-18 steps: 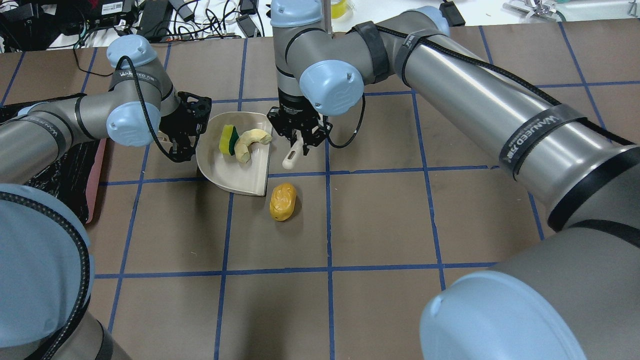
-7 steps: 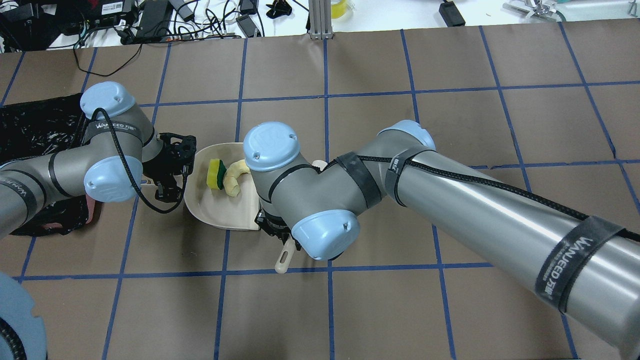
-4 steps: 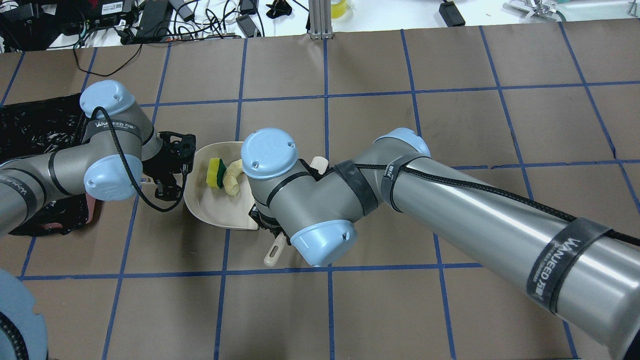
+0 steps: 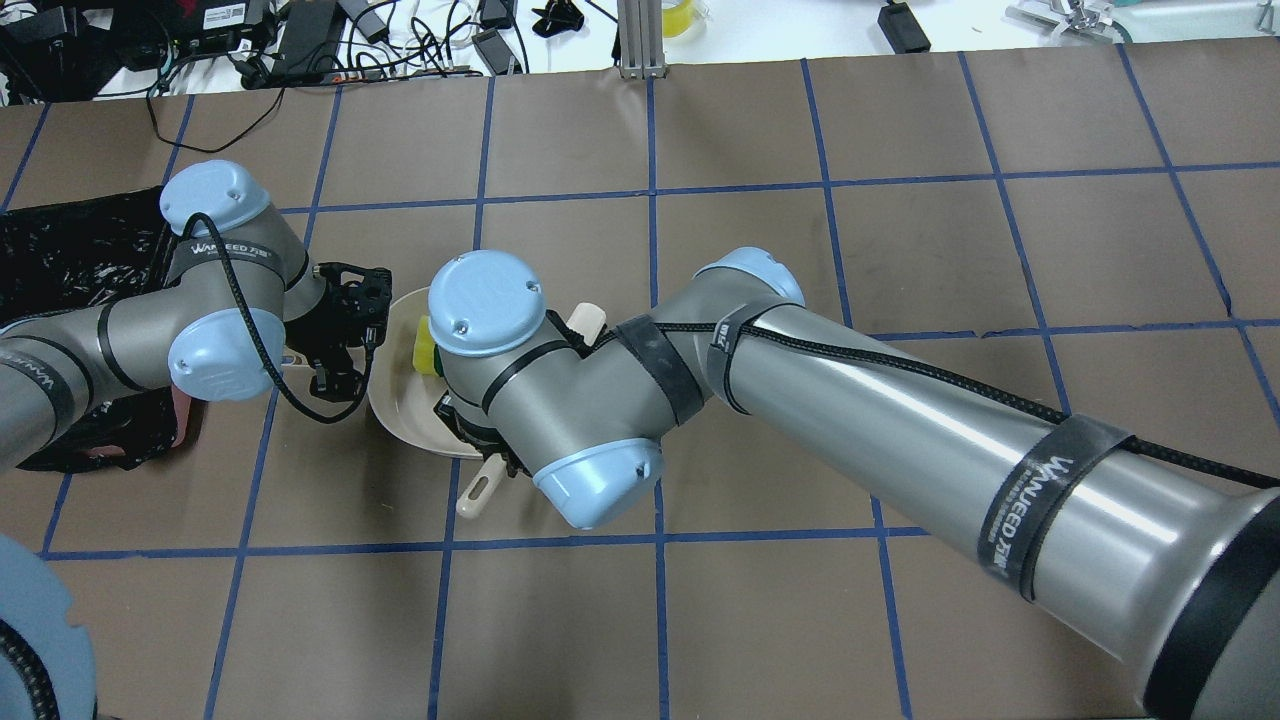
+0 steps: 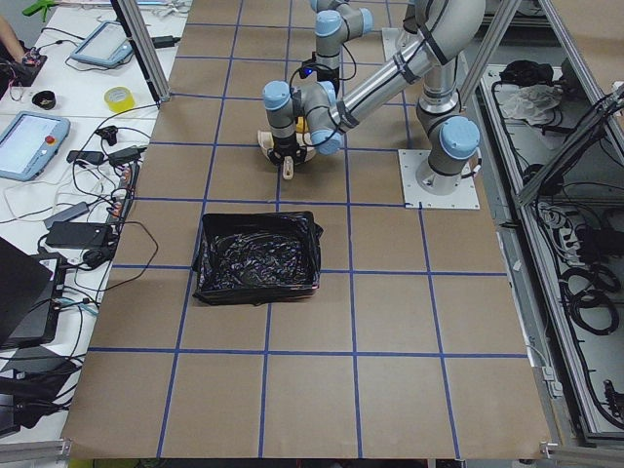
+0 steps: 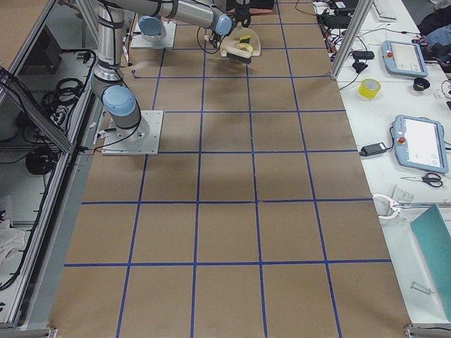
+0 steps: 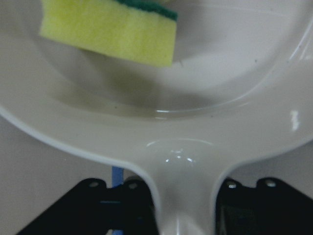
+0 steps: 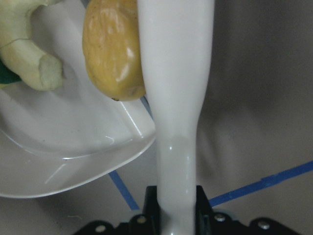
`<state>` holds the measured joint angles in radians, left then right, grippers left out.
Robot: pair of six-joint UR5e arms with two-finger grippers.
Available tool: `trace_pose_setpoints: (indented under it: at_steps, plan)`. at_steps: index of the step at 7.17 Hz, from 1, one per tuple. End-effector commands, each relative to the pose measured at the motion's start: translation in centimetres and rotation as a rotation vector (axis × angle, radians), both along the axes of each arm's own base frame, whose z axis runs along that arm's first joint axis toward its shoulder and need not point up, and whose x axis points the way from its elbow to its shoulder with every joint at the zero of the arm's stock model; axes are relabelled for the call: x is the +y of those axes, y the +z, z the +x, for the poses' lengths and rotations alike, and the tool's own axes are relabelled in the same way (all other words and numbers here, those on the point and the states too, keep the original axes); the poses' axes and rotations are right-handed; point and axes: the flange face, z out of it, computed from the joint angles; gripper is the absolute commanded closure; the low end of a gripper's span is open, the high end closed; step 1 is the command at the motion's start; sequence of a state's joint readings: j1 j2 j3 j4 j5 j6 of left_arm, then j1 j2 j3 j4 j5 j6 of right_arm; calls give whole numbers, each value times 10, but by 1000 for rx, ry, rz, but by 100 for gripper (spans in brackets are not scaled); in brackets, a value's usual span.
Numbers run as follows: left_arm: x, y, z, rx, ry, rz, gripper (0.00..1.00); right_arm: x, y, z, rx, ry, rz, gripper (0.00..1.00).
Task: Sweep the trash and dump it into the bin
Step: 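Sweep the yellow potato into the dustpan with the right gripper's brush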
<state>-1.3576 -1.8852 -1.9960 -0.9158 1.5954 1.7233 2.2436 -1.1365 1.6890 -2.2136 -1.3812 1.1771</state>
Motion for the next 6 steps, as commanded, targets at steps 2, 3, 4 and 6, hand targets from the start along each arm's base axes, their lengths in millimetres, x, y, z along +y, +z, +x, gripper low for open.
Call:
trace_pose_setpoints:
  at_steps: [2,3,4,6]
  plan:
    - [-1,1,0,-1,1,-3,100,-11,23,34,-81,-55,-1,100]
    - [-1,0,0,0,1,-2,100,-16,19,50,-99,-47,5,100]
    - [-1,0,0,0,1,-2,100,-26,18,66,-109,-66,2,100]
    - [-1,-2,0,3,1,1,100,-34,26,86,-126,-78,-9,100]
